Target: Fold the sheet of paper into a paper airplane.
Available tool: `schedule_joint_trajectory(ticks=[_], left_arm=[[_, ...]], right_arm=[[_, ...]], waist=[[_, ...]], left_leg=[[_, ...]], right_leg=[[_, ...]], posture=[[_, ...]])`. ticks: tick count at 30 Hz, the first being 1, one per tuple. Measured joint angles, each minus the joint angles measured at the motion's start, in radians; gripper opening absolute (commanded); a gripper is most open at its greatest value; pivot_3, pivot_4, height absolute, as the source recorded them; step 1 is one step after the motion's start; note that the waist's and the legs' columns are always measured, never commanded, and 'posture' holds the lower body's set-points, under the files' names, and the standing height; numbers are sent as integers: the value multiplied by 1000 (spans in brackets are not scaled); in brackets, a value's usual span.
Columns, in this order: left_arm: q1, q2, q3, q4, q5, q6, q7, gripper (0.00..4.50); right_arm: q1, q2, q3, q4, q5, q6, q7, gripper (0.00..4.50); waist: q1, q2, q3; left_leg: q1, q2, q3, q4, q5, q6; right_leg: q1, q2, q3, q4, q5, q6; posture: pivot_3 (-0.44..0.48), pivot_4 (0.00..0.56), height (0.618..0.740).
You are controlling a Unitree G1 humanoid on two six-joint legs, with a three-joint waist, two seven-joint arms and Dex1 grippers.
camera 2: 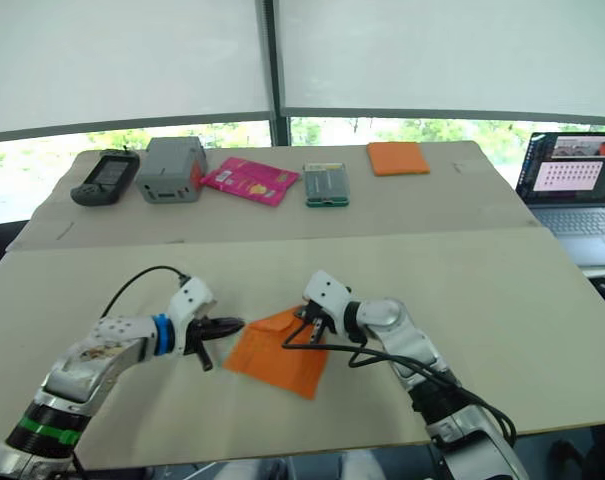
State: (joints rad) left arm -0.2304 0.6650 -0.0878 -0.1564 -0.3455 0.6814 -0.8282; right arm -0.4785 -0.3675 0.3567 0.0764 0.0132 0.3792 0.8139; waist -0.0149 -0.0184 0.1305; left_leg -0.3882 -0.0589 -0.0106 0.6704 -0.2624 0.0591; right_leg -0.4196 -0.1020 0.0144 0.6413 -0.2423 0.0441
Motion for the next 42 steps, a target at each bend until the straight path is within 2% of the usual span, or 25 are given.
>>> schedule_joint_trajectory(ticks=[5,8,10,14,23,26,32,42], left_arm=[[-87,-93,40,38,-67,20,-6,33],[-149,-123,24,34,-88,16,-22,33],[-182,-136,-22,61,-75,-2,-47,33],[-223,-155,-167,206,22,-79,-112,33],[-303,-200,-255,329,94,-215,-225,33],[-319,-207,-264,353,114,-240,-245,33],[-329,-224,-271,371,143,-266,-263,33],[-319,-228,-263,365,156,-268,-255,33]], right_arm=[[5,3,-18,-4,10,-1,6,0],[19,6,-27,-33,27,14,8,0],[59,-12,-67,-101,57,59,8,0],[113,-72,-168,-277,122,167,-8,0],[259,-193,-231,-468,165,315,-57,0],[284,-227,-211,-461,141,303,-69,0],[207,-271,-88,-307,-2,64,-52,0],[71,-310,-21,-125,-18,-155,179,0]], waist=[[9,-1,1],[7,-1,1],[9,-1,1],[12,-1,2],[28,-1,2],[27,-1,2],[25,-1,2],[25,-1,2]], left_leg=[[-3,-1,0,1,0,0],[-8,-2,0,2,1,-1],[-13,-2,-1,3,5,-7],[-16,-2,-1,6,4,-6],[-17,-2,-2,8,-1,2],[-16,-2,-1,9,-1,2],[-14,-1,1,9,-1,2],[-12,0,2,10,-1,3]], right_leg=[[-1,-1,-1,0,0,0],[-3,0,-1,1,0,0],[-5,0,-1,1,0,0],[-7,6,-1,0,0,0],[-5,1,-2,-1,0,0],[-4,0,-1,-1,0,0],[-4,7,-3,0,0,0],[-2,8,-3,0,0,1]], posture=[[0,150,740],[0,150,740],[0,150,740],[0,150,740],[0,150,740],[0,150,740],[0,150,740],[0,150,740]])
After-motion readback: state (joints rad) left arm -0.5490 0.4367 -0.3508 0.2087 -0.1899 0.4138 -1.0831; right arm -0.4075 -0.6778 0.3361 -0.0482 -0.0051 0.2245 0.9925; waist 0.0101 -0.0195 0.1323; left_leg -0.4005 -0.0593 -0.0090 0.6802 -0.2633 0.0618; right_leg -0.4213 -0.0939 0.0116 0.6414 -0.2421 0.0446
